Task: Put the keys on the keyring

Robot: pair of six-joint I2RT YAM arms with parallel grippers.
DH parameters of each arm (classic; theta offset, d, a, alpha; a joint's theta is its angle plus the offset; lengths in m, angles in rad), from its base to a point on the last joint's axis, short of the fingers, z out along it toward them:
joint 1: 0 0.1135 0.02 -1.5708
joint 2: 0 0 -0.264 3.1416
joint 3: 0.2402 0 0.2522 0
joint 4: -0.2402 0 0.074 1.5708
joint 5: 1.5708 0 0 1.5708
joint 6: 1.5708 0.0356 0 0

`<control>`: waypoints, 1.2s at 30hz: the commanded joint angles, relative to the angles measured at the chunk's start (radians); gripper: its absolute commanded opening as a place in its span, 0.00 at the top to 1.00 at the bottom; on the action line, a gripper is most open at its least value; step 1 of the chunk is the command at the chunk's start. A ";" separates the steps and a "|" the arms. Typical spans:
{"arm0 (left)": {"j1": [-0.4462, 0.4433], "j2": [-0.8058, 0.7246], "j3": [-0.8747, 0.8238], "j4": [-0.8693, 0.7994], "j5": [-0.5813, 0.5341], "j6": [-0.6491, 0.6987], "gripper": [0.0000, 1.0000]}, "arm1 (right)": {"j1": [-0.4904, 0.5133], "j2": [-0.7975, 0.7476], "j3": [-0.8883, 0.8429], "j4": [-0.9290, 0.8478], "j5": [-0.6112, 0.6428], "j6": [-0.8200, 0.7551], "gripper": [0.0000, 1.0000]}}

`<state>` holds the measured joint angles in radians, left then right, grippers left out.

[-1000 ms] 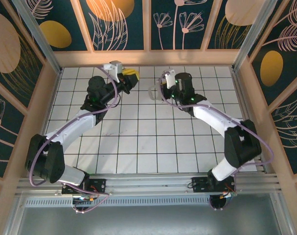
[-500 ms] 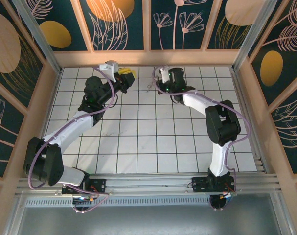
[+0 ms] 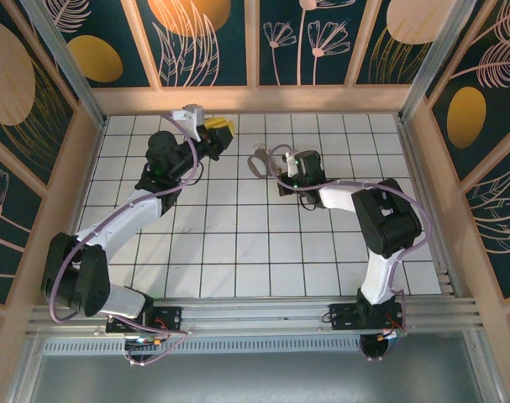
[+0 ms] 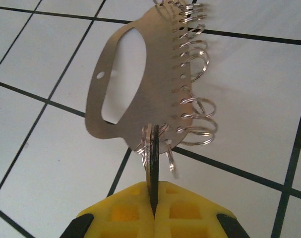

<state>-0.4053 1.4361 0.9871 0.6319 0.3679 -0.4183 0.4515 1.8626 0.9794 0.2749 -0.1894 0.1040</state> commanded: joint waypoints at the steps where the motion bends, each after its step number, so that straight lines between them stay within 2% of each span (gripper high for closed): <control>1: 0.006 0.009 -0.008 0.020 0.029 -0.015 0.64 | 0.013 -0.043 -0.027 0.059 -0.019 0.038 1.00; 20: 0.006 0.028 -0.005 0.012 0.062 -0.015 0.61 | 0.065 -0.111 -0.131 0.032 -0.016 0.098 0.98; 25: 0.006 0.020 -0.008 0.004 0.067 -0.011 0.61 | 0.076 -0.173 -0.186 0.049 -0.011 0.115 0.68; 27: 0.006 0.014 -0.008 -0.001 0.069 -0.011 0.61 | 0.076 -0.216 -0.209 0.047 -0.008 0.122 0.60; 32: 0.006 -0.005 -0.032 -0.003 0.077 -0.011 0.59 | 0.079 -0.365 -0.264 0.012 0.019 0.125 0.48; 35: 0.006 -0.017 -0.042 -0.001 0.084 -0.012 0.55 | 0.077 -0.465 -0.287 -0.029 0.050 0.116 0.36; 36: 0.006 -0.021 -0.045 -0.001 0.087 -0.012 0.49 | 0.076 -0.499 -0.291 -0.048 0.063 0.113 0.30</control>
<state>-0.4053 1.4471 0.9531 0.6239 0.4305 -0.4248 0.5240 1.4548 0.6994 0.2584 -0.1692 0.2161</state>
